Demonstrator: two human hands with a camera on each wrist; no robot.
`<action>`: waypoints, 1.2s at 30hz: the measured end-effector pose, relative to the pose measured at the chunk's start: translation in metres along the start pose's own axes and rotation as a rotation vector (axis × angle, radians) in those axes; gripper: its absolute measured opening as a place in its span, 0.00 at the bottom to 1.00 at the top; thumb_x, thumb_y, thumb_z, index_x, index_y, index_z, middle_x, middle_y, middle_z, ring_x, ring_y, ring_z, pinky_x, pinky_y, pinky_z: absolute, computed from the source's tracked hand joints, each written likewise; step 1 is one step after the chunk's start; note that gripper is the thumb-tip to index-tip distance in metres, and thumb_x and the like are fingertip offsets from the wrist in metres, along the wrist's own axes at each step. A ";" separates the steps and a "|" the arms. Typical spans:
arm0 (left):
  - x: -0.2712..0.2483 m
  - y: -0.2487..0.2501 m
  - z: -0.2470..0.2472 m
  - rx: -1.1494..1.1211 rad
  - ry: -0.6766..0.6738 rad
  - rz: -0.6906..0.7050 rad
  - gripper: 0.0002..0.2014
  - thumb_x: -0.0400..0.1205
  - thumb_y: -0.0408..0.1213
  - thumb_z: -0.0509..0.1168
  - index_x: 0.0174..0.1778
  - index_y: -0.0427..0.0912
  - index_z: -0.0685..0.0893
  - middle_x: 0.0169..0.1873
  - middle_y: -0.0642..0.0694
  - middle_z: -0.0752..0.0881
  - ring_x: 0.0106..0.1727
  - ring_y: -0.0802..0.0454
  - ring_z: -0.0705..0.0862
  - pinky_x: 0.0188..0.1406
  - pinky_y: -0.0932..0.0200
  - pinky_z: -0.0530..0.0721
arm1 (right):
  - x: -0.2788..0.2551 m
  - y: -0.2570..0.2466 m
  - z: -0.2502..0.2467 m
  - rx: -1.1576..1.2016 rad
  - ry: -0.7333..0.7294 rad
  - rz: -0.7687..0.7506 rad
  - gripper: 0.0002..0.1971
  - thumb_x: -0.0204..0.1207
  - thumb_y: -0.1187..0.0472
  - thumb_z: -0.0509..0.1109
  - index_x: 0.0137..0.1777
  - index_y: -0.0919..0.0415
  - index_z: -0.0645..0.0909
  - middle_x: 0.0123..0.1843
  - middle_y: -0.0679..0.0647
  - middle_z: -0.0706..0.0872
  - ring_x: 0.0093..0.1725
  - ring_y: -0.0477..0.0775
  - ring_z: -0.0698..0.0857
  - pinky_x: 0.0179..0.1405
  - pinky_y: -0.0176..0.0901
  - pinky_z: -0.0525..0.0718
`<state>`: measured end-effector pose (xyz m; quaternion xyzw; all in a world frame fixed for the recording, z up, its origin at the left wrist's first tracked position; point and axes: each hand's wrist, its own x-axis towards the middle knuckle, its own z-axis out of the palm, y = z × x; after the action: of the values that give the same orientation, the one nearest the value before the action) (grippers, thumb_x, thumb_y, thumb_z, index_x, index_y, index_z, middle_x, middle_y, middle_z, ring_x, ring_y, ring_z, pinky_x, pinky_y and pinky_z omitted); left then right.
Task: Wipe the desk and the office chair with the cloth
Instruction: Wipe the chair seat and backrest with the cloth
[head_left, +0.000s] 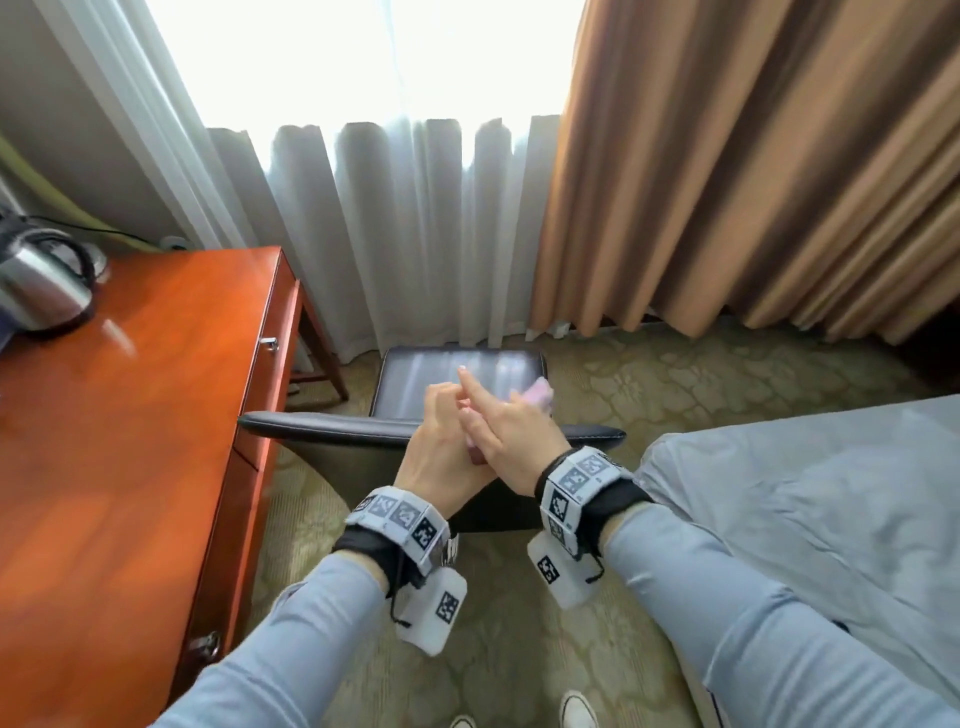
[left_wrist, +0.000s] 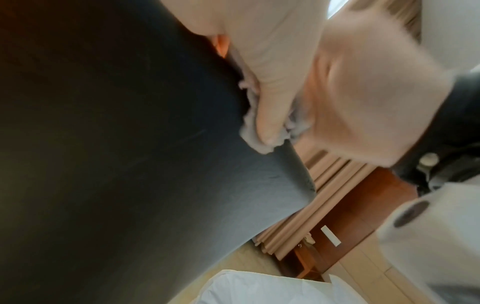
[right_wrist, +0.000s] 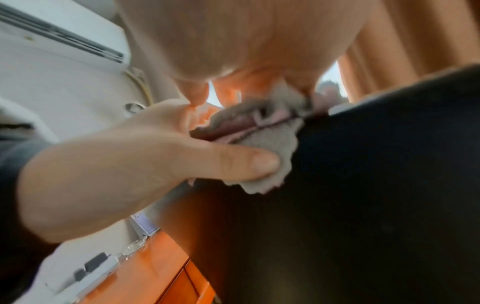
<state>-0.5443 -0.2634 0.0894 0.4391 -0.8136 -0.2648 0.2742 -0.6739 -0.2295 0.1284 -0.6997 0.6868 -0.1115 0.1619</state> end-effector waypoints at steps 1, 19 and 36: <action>-0.004 -0.006 0.000 -0.043 0.016 0.042 0.41 0.69 0.45 0.80 0.72 0.38 0.66 0.64 0.47 0.69 0.56 0.51 0.82 0.53 0.59 0.83 | 0.001 0.006 0.005 0.021 -0.068 0.011 0.27 0.87 0.45 0.49 0.83 0.53 0.63 0.66 0.59 0.86 0.73 0.64 0.76 0.74 0.64 0.68; -0.008 -0.038 0.001 0.441 0.436 -0.336 0.21 0.76 0.50 0.61 0.59 0.43 0.86 0.57 0.43 0.84 0.64 0.39 0.79 0.66 0.40 0.72 | -0.010 0.144 0.006 0.452 -0.401 -0.069 0.19 0.88 0.53 0.59 0.35 0.55 0.77 0.27 0.48 0.80 0.28 0.42 0.76 0.35 0.39 0.72; 0.006 -0.069 -0.074 0.003 0.169 -1.057 0.29 0.77 0.51 0.76 0.59 0.38 0.67 0.54 0.46 0.80 0.52 0.47 0.82 0.47 0.54 0.79 | 0.089 0.041 0.086 0.466 -0.498 -0.175 0.26 0.77 0.65 0.63 0.75 0.49 0.71 0.70 0.60 0.82 0.63 0.64 0.83 0.63 0.50 0.79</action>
<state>-0.4578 -0.3154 0.0963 0.8091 -0.4571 -0.3293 0.1674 -0.6761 -0.3126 0.0277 -0.7058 0.5201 -0.1047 0.4695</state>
